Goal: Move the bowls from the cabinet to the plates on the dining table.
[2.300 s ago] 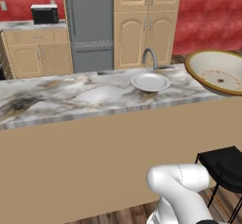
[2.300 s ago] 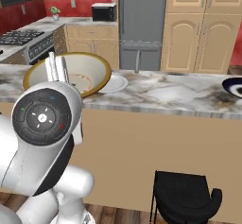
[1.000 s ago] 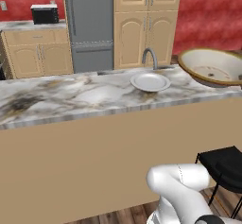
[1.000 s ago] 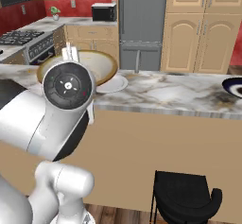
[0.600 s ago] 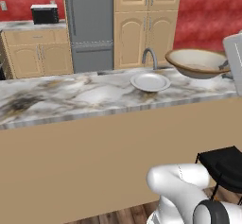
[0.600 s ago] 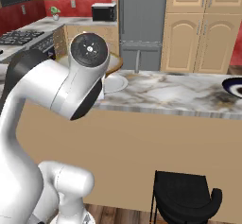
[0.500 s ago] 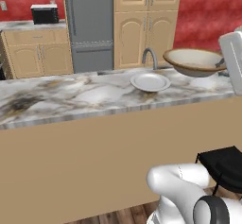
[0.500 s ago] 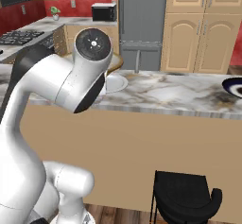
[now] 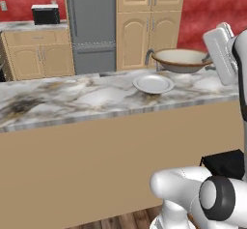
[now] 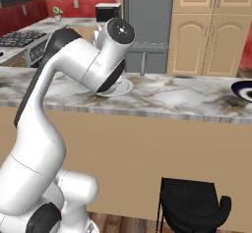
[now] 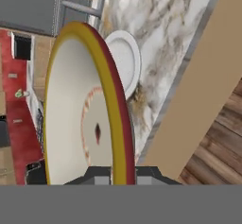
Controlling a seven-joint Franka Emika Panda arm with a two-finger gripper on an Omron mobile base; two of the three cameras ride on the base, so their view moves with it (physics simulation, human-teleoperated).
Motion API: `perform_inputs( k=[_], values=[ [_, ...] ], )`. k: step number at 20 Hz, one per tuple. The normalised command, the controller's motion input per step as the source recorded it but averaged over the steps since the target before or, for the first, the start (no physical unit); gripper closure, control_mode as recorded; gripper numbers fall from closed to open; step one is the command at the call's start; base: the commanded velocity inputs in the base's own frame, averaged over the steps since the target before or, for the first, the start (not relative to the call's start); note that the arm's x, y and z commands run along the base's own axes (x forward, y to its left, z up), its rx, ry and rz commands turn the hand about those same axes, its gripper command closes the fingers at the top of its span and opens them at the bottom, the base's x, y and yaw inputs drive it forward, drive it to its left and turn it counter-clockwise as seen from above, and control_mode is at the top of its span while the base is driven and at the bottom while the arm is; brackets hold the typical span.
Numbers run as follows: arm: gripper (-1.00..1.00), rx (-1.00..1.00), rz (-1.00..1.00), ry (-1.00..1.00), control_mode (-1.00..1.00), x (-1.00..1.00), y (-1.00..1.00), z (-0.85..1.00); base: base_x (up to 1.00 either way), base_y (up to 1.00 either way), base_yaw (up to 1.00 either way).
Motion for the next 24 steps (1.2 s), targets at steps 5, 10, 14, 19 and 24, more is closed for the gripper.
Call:
perform_inputs(
  k=[5, 10, 14, 19, 24],
  values=[
    [1.0, 0.0, 0.21, -0.01, -1.0, 0.48, 0.0, -0.37, 0.0, 0.0, 0.0],
    [1.0, 0.0, 0.2, -0.07, -1.0, 0.19, 0.0, -0.28, 0.0, 0.0, 0.0],
    [1.0, 0.0, 0.2, -0.07, -1.0, 0.13, 0.0, -0.13, 0.0, 0.0, 0.0],
    [1.0, 0.0, 0.14, -0.03, -1.0, 0.21, 0.0, -0.09, 0.0, 0.0, 0.0],
    [1.0, -0.01, 0.07, 0.04, -1.0, 0.19, 0.0, -0.21, 0.0, 0.0, 0.0]
  ],
)
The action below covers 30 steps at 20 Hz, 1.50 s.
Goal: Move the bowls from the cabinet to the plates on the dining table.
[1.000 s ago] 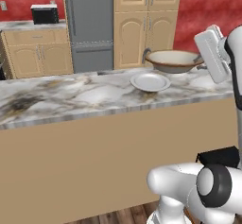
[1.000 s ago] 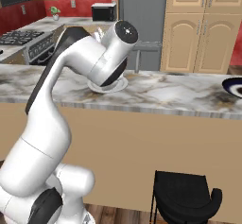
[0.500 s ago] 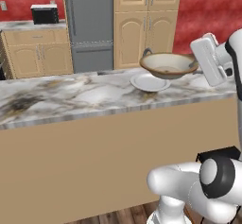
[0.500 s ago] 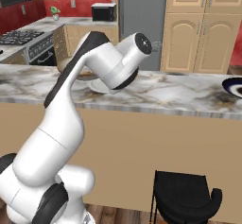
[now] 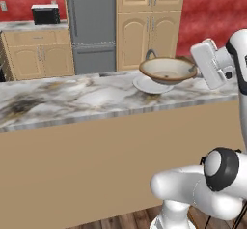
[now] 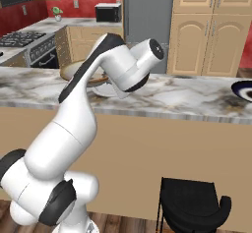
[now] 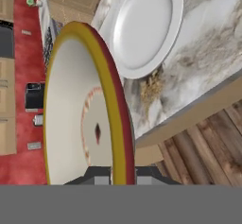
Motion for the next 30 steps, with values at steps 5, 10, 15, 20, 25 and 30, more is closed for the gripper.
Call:
perform_inputs(
  k=[5, 10, 15, 20, 25, 30],
  values=[
    [1.0, 0.0, 0.02, 0.06, -1.0, 0.15, -0.05, -0.12, 0.0, 0.0, 0.0],
    [1.0, 0.0, 0.0, 0.01, -1.0, 0.07, -0.02, -0.03, 0.0, 0.0, 0.0],
    [1.0, 0.0, 0.0, 0.0, -1.0, 0.15, -0.01, 0.0, 0.0, 0.0, 0.0],
    [1.0, 0.0, 0.0, 0.0, -1.0, 0.27, -0.02, -0.03, 0.0, 0.0, 0.0],
    [1.0, 0.0, 0.0, 0.0, -1.0, 0.38, -0.02, -0.18, 0.0, 0.0, 0.0],
    [1.0, 0.0, 0.0, 0.0, -1.0, 0.4, -0.05, -0.18, 0.0, 0.0, 0.0]
  ],
)
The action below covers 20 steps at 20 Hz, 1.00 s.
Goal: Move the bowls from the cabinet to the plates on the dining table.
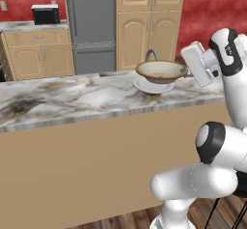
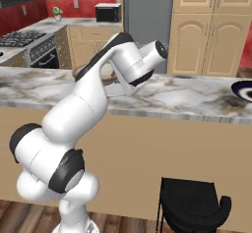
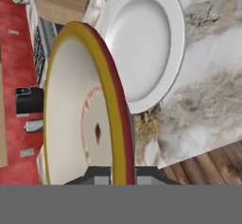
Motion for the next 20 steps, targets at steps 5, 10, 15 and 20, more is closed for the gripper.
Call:
perform_inputs(
  k=[5, 10, 15, 20],
  values=[
    [1.0, 0.0, 0.01, 0.0, -1.0, 0.39, -0.04, -0.08, 0.0, 0.0, 0.0],
    [1.0, 0.0, 0.01, 0.0, -1.0, 0.33, 0.0, 0.0, 0.0, 0.0, 0.0],
    [1.0, 0.0, 0.03, 0.0, -1.0, 0.29, 0.0, -0.05, 0.0, 0.0, 0.0],
    [1.0, -0.02, 0.02, 0.0, -1.0, 0.28, 0.0, -0.22, 0.0, 0.0, 0.0]
  ],
)
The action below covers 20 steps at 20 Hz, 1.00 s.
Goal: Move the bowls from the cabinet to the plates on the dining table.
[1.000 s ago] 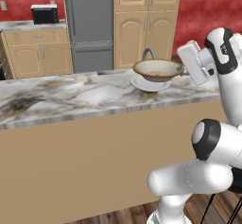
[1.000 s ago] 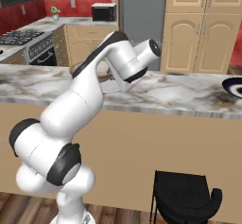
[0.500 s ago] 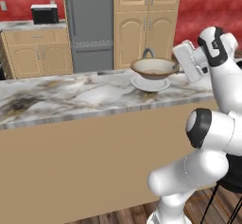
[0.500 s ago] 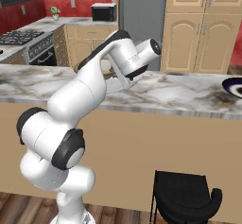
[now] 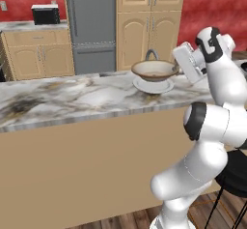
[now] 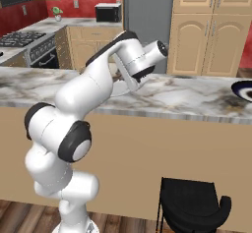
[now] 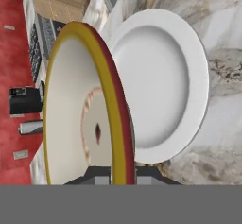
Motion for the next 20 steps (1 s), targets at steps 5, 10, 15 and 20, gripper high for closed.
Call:
perform_inputs(
  k=[5, 10, 15, 20],
  values=[
    [1.0, -0.02, 0.02, 0.0, -1.0, 0.2, 0.0, -0.21, 0.0, 0.0, 0.0],
    [1.0, -0.02, 0.02, 0.0, -1.0, 0.21, 0.0, -0.14, 0.0, 0.0, 0.0],
    [1.0, -0.03, 0.01, 0.0, -1.0, 0.19, 0.0, -0.02, 0.0, 0.0, 0.0],
    [1.0, -0.02, 0.0, 0.0, -1.0, 0.17, 0.0, 0.0, 0.0, 0.0, 0.0]
  ],
)
